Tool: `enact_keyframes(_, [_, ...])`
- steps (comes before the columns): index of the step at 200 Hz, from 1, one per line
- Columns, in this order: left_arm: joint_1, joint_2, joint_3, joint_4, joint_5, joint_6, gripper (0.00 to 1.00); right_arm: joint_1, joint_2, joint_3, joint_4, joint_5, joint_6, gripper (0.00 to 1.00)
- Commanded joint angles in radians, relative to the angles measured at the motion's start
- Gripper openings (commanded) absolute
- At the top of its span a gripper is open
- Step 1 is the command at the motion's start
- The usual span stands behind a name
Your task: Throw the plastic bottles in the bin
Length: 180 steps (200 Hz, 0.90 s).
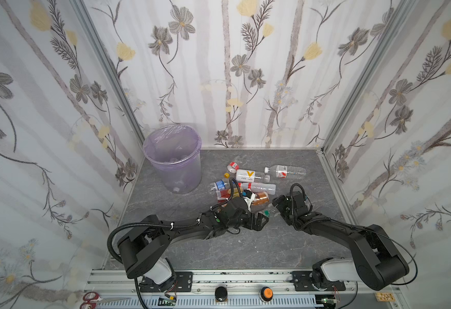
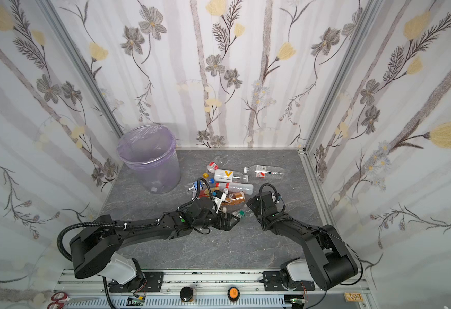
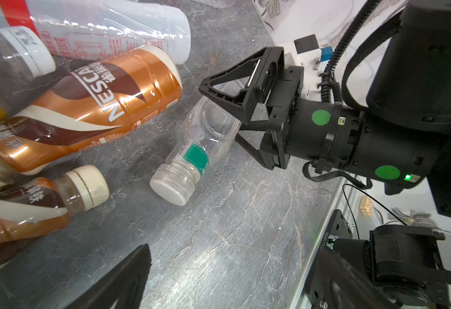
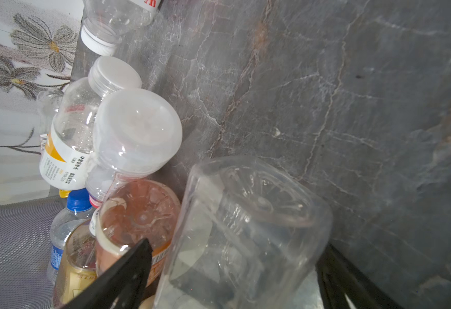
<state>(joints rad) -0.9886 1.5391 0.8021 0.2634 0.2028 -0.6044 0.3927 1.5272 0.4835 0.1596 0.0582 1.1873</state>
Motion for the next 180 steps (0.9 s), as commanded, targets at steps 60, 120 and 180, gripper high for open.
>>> enact_keyframes(60, [0.002, -0.001, 0.005, -0.003, -0.016, 0.014, 1.00, -0.022, 0.029, -0.047, -0.002, -0.044, -0.015, 0.84])
enact_keyframes(120, [0.006, -0.008, -0.006, -0.004, -0.020, 0.016, 1.00, -0.024, 0.061, -0.045, 0.005, -0.049, -0.034, 0.79])
enact_keyframes(180, [0.007, -0.016, -0.015, -0.004, -0.025, 0.018, 1.00, -0.041, 0.100, -0.072, 0.050, -0.052, -0.035, 0.69])
